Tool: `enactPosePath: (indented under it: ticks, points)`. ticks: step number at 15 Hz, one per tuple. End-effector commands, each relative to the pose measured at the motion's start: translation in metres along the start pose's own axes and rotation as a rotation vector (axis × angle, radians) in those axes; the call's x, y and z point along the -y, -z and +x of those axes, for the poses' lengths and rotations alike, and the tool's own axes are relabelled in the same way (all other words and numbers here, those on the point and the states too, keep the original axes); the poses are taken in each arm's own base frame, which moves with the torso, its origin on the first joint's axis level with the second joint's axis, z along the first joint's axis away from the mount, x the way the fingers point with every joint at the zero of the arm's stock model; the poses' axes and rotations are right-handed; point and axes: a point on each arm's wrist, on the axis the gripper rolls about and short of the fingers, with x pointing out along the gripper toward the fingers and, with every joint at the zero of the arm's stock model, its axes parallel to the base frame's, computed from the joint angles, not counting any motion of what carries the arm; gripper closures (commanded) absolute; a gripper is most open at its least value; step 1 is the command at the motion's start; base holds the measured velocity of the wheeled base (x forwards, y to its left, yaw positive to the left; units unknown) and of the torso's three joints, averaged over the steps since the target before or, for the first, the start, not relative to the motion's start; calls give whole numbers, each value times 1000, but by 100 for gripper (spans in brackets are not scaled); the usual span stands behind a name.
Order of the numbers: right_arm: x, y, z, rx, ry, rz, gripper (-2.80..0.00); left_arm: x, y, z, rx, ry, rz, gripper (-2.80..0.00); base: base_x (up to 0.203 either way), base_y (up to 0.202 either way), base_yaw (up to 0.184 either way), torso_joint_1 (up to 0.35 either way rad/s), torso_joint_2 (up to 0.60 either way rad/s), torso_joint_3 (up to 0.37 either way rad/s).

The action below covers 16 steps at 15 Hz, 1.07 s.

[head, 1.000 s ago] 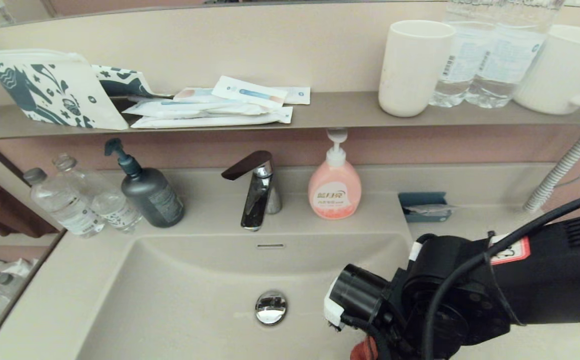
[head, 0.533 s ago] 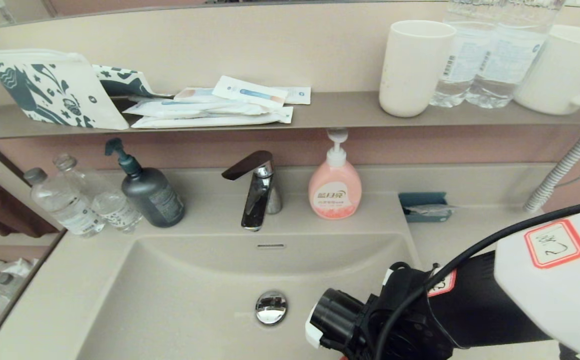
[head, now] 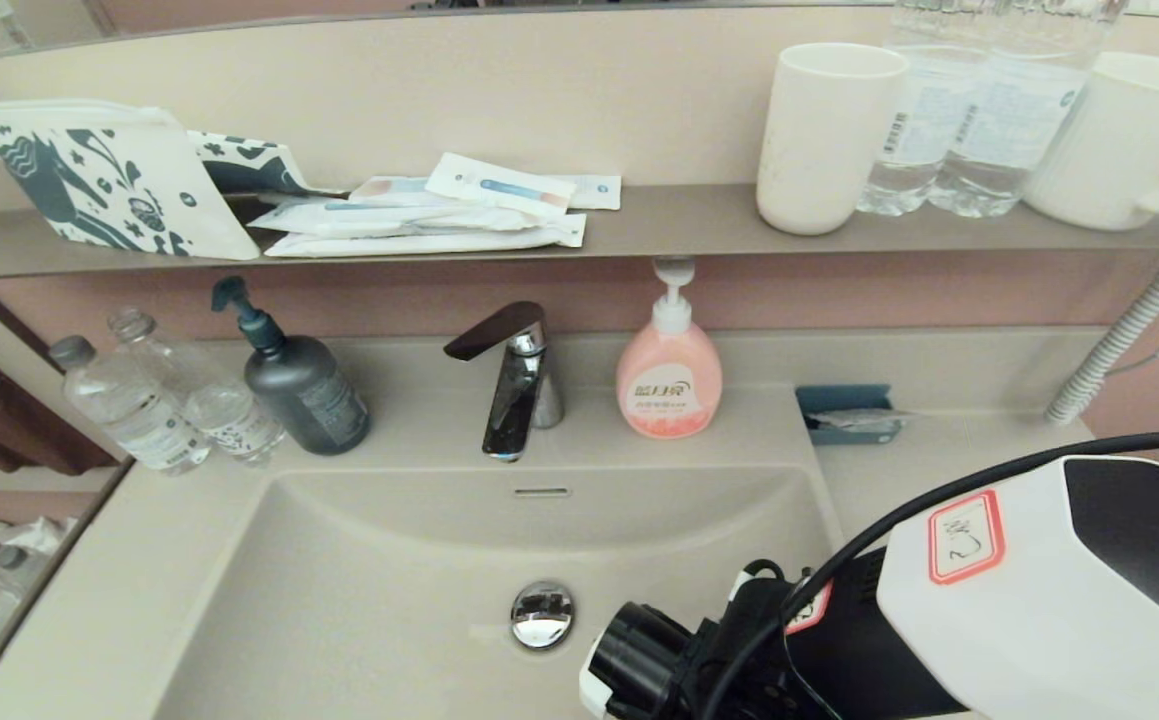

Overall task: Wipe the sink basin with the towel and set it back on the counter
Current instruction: Wipe the sink

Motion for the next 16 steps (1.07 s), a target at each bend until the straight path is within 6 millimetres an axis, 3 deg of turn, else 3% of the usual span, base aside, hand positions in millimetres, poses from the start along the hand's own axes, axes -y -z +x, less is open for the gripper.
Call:
enactPosePath:
  ticks: [1,11,14,16]
  points:
    - [-6,-4,13,14,-4,2,0,0,0,0,-2,-1,0,0,0,0,0,0,0,0]
    - [-26,-23,31,43,-22,261,0,0,0,0,-2,-1,0,0,0,0,0,0,0,0]
    - [-38,-37,43,57,-24,261,0,0,0,0,-2,-1,0,0,0,0,0,0,0,0]
    - [-43,-51,39,80,-29,264,0,0,0,0,-2,-1,0,0,0,0,0,0,0,0]
